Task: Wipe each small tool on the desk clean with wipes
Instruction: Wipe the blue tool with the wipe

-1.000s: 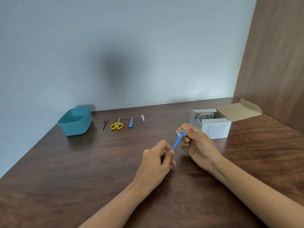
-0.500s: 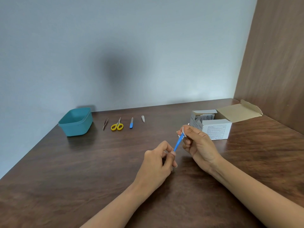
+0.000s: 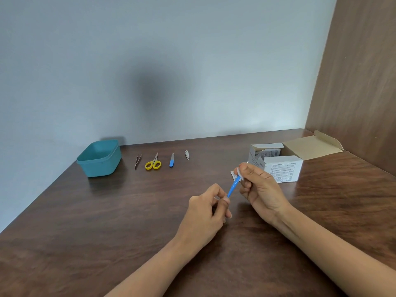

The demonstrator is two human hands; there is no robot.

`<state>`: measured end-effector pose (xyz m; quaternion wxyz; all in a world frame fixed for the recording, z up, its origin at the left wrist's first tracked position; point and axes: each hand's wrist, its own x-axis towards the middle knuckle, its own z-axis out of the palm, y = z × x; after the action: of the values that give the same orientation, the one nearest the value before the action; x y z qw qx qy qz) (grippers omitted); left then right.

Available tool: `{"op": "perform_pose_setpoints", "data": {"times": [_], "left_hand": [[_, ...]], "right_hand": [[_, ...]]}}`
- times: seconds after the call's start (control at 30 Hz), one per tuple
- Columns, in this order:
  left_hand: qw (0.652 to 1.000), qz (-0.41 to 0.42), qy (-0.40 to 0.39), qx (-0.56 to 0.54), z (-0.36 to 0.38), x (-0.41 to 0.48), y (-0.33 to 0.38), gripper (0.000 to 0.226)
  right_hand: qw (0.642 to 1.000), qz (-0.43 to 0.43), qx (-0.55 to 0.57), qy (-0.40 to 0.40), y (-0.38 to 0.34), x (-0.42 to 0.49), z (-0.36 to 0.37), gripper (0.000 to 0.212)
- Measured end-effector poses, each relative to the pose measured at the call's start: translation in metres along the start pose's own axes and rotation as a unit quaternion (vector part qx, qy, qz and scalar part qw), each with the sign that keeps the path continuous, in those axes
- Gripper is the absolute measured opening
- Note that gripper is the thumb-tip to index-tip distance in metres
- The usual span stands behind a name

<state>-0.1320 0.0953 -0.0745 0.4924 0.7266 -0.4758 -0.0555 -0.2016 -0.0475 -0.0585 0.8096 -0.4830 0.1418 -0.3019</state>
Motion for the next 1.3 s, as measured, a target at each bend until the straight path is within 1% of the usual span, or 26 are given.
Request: {"op": "perform_pose_setpoints", "data": {"times": [0.13, 0.23, 0.43, 0.53, 0.73, 0.83, 1.0, 1.13, 1.23, 1.3], "left_hand": [[1.0, 0.001, -0.002, 0.005, 0.0002, -0.0005, 0.0008, 0.013], [1.0, 0.002, -0.002, 0.009, 0.0002, -0.0005, 0.0, 0.013], [1.0, -0.001, -0.003, 0.003, 0.0003, 0.0002, -0.0014, 0.013], [1.0, 0.0, -0.003, 0.004, 0.0004, 0.0004, -0.0015, 0.012], [1.0, -0.004, -0.006, 0.005, 0.0008, 0.0002, -0.0028, 0.013], [1.0, -0.005, -0.004, 0.003, 0.0008, 0.0002, -0.0024, 0.013], [1.0, -0.007, -0.002, 0.001, 0.0001, 0.0003, -0.0007, 0.013], [1.0, -0.003, -0.005, 0.006, -0.0001, 0.0005, -0.0014, 0.013], [1.0, 0.0, -0.007, 0.009, 0.0004, 0.0004, -0.002, 0.013], [1.0, 0.001, -0.004, 0.011, 0.0007, 0.0001, -0.0026, 0.013]], "right_hand": [[1.0, -0.01, -0.005, -0.028, -0.0017, -0.0016, -0.001, 0.014], [0.999, -0.007, 0.0, -0.034, -0.0018, -0.0011, -0.0024, 0.017], [0.999, 0.007, 0.036, -0.018, -0.0012, 0.001, -0.0013, 0.014], [1.0, 0.009, 0.026, -0.011, -0.0013, 0.0004, -0.0004, 0.012], [1.0, 0.006, -0.016, -0.016, -0.0011, -0.0026, 0.002, 0.019], [1.0, 0.005, -0.014, -0.015, -0.0004, -0.0026, 0.0014, 0.022], [1.0, -0.003, 0.008, 0.002, 0.0002, -0.0009, 0.0008, 0.014], [1.0, -0.009, -0.007, 0.024, 0.001, 0.0005, -0.0001, 0.007], [0.999, -0.011, -0.025, 0.029, 0.0014, -0.0002, -0.0002, 0.011], [0.999, -0.016, -0.033, 0.018, 0.0013, -0.0011, 0.0006, 0.014]]}}
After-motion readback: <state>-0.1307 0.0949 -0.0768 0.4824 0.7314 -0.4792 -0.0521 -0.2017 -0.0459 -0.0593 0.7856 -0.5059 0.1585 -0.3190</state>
